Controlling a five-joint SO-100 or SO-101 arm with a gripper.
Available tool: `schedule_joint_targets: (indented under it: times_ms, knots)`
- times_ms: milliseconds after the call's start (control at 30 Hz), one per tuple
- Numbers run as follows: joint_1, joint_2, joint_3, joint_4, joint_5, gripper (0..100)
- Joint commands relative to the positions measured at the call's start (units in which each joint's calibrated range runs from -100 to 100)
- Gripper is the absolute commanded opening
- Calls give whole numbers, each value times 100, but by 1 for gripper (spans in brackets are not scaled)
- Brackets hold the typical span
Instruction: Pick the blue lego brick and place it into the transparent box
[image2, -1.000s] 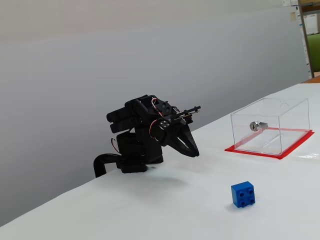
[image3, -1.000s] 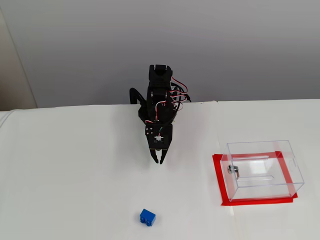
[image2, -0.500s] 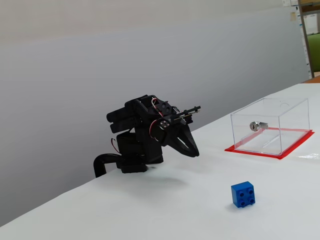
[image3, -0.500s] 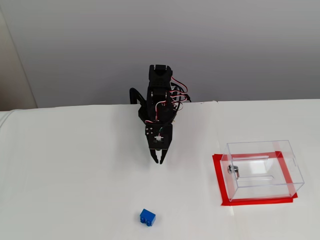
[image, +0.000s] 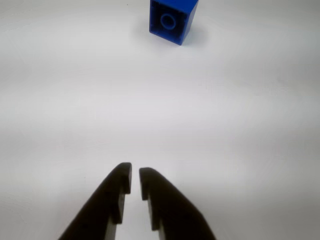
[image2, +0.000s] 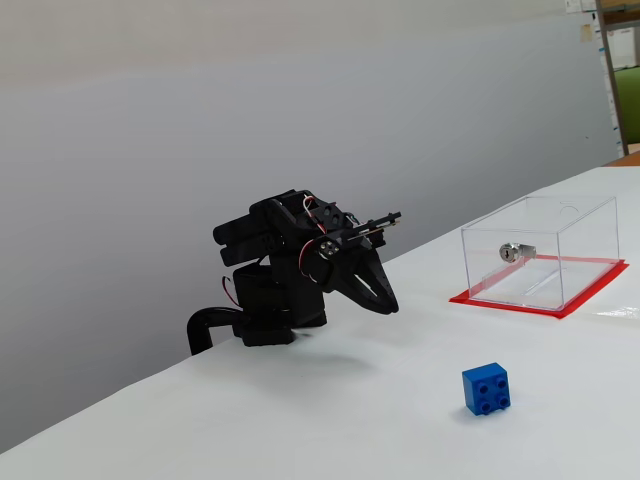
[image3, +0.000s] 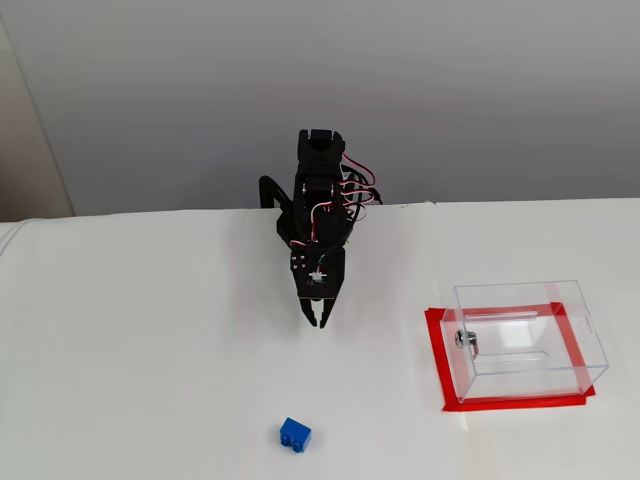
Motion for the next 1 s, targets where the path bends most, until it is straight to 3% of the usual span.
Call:
schedule_joint_targets:
  times_ms: [0,433,967]
  knots:
    - [-25,-59,78,-41,-7,2]
    - [-683,43,-673,28,19,2]
    - [219,2520,-2391,-15,-7,2]
